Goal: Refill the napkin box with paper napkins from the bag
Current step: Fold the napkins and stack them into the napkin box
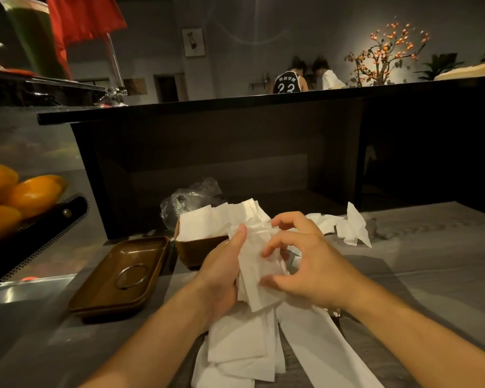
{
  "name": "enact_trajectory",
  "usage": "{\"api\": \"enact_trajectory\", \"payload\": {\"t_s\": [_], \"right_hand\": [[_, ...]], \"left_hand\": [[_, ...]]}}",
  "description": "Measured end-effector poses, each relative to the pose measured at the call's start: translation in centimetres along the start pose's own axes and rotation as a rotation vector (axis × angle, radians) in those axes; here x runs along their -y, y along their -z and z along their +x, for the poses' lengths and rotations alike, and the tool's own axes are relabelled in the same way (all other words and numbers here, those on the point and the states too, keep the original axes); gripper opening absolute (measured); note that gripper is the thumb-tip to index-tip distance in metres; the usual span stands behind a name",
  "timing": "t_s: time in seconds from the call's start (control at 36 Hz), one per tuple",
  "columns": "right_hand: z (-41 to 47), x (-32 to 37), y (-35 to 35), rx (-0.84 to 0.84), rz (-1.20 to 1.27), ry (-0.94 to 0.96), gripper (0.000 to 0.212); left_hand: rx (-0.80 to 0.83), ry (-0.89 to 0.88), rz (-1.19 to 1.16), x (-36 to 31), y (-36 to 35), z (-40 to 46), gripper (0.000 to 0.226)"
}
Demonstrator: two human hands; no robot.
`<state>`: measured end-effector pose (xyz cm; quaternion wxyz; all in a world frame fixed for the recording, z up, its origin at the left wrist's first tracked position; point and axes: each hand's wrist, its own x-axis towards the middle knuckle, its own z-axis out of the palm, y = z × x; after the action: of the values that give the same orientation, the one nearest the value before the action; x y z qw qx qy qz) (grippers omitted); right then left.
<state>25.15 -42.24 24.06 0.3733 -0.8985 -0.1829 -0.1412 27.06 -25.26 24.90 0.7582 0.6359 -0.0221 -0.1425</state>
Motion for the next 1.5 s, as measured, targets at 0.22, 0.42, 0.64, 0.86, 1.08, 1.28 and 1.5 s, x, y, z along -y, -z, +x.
{"api": "enact_trajectory", "payload": {"t_s": [0.22,0.42,0.64,0.86,1.08,1.28,1.5], "right_hand": [[0.0,0.6,-0.9,-0.001,-0.049,0.057,0.022],[0.1,0.7,-1.2,-0.006,-0.079,0.075,0.016],[0.4,-0.3,-1.6,-0.189,-0.224,0.255,0.014],[-0.1,0.1,-1.9,0.037,-0.056,0.127,0.029],[-0.2,0.6,-1.5,0.136,0.14,0.03,0.013],[0.0,0.4,-1.2,0.204,0.236,-0.062,0.011],[0.8,-0.6,-0.1,-0.14,0.218,-0.178,0.031]], "left_hand": [[-0.007,-0.003,-0.041,0.0,-0.2,-0.1,0.042],[0.05,-0.034,0.039,0.0,-0.1,-0.2,0.03],[-0.039,-0.087,0.037,0.2,-0.3,0.2,0.028],[-0.029,-0.078,-0.001,0.5,0.2,0.7,0.031],[-0.035,-0.08,-0.037,0.2,0.0,0.6,0.032],[-0.003,-0.107,0.032,0.5,0.2,0.6,0.026],[0.092,-0.231,0.331,1.0,0.4,0.7,0.027]]}}
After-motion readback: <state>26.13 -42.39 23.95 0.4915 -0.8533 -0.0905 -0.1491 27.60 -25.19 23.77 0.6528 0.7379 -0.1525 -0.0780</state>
